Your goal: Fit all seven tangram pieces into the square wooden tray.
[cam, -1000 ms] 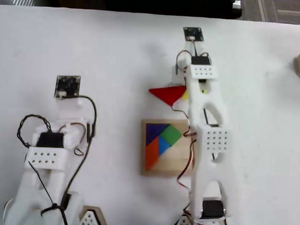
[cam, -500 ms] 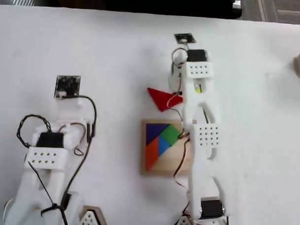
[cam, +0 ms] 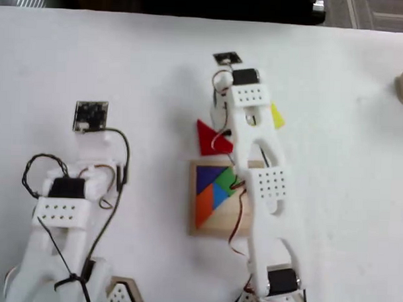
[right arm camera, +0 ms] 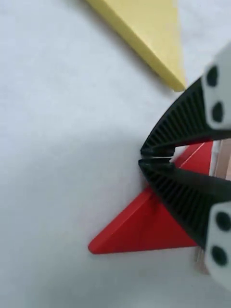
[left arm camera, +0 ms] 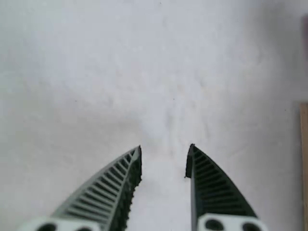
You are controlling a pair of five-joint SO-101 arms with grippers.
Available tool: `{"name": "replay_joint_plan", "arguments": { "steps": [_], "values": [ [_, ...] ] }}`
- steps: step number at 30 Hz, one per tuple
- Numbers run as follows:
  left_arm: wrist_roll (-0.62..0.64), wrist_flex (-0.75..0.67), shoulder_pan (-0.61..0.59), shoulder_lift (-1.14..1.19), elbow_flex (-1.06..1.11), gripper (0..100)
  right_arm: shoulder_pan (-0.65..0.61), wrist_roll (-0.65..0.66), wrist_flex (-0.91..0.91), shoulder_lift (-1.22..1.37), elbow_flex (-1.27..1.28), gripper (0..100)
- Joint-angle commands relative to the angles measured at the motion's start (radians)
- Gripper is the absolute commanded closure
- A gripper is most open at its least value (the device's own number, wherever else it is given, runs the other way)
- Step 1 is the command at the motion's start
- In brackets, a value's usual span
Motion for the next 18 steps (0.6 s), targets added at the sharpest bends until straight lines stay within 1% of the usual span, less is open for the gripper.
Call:
{"name": "replay_joint_plan", "arguments": {
  "steps": [1, 7, 18],
  "values": [
    [0.011, -0.028, -0.002, -0.036, -0.008, 83, -0.015, -0.017, 0.018, -0.154, 0.112, 98.1],
    [0.011, -0.028, -0.002, -0.036, -0.009, 83, -0.013, -0.04, -0.016, -0.259, 0.264, 98.1],
    [0.011, -0.028, -0.002, -0.036, -0.008, 83, 0.019, -0.034, -0.056, -0.259, 0.373, 98.1]
  ]
}}
